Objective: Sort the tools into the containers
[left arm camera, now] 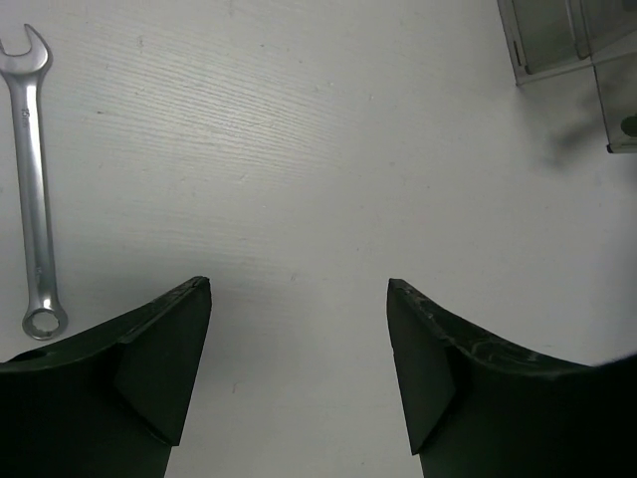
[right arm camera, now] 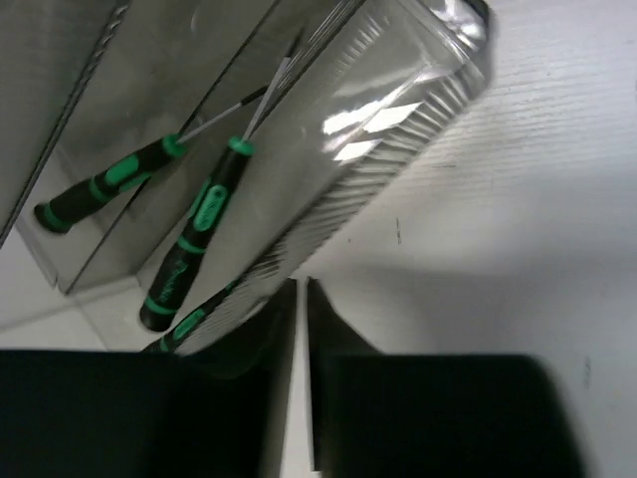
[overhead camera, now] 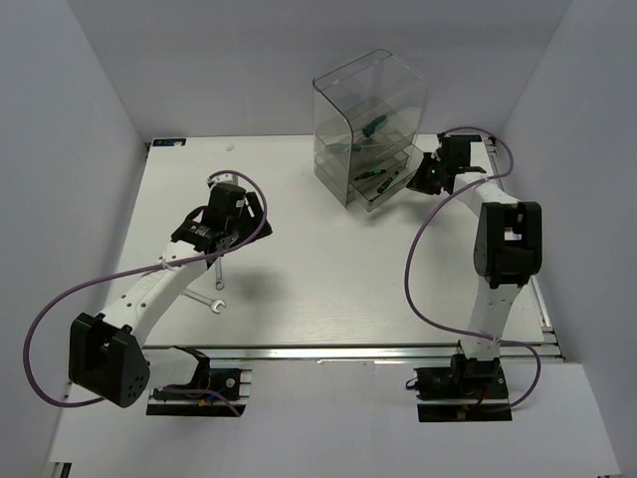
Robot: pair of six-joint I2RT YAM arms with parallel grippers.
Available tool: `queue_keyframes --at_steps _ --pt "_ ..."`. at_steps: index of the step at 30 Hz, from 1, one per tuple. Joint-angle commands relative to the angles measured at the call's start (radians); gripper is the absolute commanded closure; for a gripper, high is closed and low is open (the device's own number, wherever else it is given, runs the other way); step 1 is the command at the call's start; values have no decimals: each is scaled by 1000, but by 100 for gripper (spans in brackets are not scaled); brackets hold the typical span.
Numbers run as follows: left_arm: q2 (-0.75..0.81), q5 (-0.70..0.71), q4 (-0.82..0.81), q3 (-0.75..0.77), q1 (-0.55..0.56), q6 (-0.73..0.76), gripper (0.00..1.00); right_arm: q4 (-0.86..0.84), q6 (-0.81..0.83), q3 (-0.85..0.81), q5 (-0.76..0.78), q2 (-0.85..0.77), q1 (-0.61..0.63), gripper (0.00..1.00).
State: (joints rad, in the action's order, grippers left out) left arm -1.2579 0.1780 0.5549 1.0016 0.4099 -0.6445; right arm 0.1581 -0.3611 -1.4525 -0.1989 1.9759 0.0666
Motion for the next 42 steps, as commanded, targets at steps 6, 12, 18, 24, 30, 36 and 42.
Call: queue_keyframes --at_steps 6,12,18,24,30,36,42 --pt "95 -34 -58 -53 4 -33 18 -98 -160 -124 -109 93 18 57" --pt "74 -48 -56 -38 4 -29 18 -192 -184 -178 -183 169 29 37" --pt "52 -51 -20 12 4 -17 18 -236 -199 -223 -195 233 50 28" --pt "80 -41 -6 3 4 -29 17 -255 -216 -218 -217 241 49 34" --pt "97 -43 -7 -14 4 -43 17 -338 -285 -141 -273 244 38 51" --pt "94 -40 28 11 4 -40 17 -414 -340 -134 -297 271 38 56" --pt "95 -40 31 17 4 -49 17 -474 -444 -117 -292 302 33 60"
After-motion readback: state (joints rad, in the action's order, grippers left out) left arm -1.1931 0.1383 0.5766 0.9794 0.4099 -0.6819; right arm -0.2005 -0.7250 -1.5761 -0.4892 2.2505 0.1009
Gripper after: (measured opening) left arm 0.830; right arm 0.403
